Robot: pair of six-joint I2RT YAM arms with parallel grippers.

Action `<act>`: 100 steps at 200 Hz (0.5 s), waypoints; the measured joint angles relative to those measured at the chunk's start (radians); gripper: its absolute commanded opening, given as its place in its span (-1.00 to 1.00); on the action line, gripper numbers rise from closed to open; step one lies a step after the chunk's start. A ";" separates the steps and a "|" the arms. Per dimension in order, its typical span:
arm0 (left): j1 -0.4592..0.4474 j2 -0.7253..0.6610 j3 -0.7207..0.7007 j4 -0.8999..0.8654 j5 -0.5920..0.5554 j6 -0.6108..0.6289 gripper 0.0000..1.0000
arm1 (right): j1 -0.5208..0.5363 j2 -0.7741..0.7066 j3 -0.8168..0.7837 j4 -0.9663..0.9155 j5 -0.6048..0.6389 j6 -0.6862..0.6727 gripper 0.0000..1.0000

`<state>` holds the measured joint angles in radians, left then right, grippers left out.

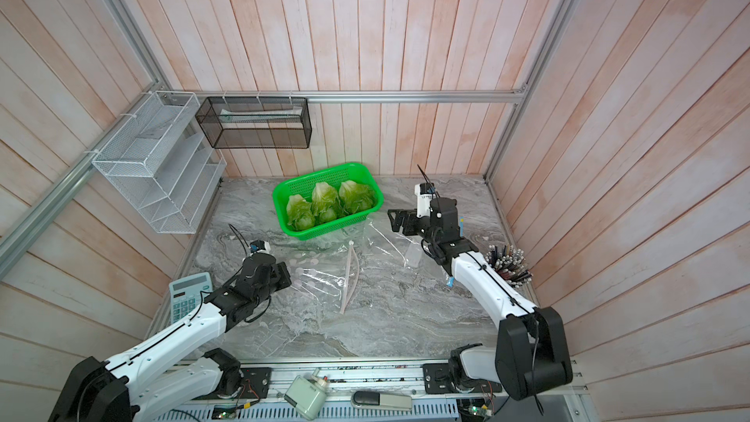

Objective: Open the zip-top bag and take out the chinese cabbages
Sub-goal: Place the zipper food storage bag at the center of the board.

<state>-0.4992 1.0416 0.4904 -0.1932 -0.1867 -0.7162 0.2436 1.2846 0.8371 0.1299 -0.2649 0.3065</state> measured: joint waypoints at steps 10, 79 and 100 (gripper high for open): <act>0.000 0.015 0.000 0.008 0.016 -0.003 -0.90 | -0.038 -0.020 -0.033 0.021 -0.006 -0.009 0.96; -0.001 0.076 0.007 -0.005 0.039 -0.007 1.00 | -0.156 -0.050 -0.140 0.086 -0.011 -0.082 0.96; -0.001 0.024 0.024 -0.047 -0.004 0.003 1.00 | -0.165 -0.074 -0.169 0.127 0.016 -0.129 0.97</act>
<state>-0.5003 1.0660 0.5140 -0.2405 -0.1905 -0.7136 0.0788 1.2102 0.6682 0.2565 -0.2489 0.1780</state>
